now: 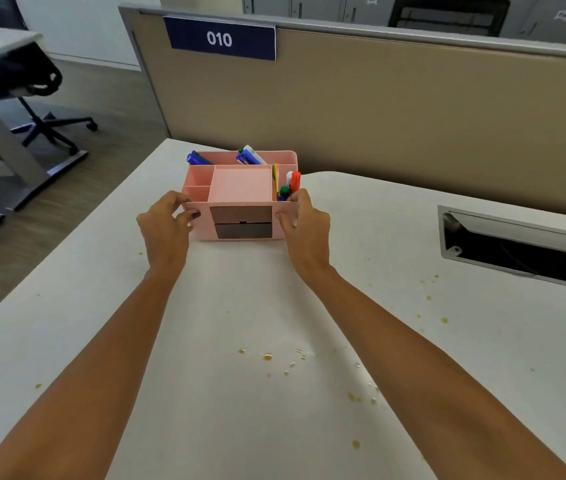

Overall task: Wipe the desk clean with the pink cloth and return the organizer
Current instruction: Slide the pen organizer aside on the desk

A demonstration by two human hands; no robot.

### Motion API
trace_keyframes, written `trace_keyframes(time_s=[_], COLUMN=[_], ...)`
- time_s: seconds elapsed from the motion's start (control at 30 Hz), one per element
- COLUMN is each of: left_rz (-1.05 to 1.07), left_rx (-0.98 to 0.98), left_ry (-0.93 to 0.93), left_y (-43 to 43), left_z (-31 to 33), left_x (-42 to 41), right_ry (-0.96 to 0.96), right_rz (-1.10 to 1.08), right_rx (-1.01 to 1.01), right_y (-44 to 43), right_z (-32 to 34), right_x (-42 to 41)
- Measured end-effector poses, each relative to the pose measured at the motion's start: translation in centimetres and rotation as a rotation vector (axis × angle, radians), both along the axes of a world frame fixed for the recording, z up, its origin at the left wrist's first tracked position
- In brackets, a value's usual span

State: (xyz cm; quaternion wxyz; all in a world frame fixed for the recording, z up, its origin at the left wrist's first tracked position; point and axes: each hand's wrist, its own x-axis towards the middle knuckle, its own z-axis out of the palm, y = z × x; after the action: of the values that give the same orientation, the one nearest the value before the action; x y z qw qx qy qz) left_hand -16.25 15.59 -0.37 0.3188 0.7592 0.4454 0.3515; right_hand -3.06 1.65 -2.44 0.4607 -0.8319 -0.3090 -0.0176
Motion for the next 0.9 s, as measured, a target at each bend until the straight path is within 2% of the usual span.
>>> trace_keyframes(time_s=[0.37,0.5,0.67,0.77,0.9], left_rz=[0.066,0.118,-0.14,-0.341,-0.551], left_rx=[-0.018,0.17,0.299,0.341,0.329], left_ry=[-0.006,0.045,-0.127,-0.131,-0.034], left_y=[-1.4,-4.2,-10.6,-15.1,-21.6], left_z=[-0.7,-0.6,-0.3,-0.1,0.0], left_x=[0.2,0.9,3.2,5.2,7.8], right_ry=[0.041,0.04,-0.023,-0.083,-0.162], right_rz=[0.067,0.004,-0.129,-0.228,-0.39], right_rx=[-0.09,-0.05,0.007,0.021,0.007], right_y=[-2.4,-5.8,-12.0,-15.9,-21.7], right_z=[0.5,0.9,1.0,0.9,0.5], right_x=[-0.3,-0.1,0.6,1.4,3.0])
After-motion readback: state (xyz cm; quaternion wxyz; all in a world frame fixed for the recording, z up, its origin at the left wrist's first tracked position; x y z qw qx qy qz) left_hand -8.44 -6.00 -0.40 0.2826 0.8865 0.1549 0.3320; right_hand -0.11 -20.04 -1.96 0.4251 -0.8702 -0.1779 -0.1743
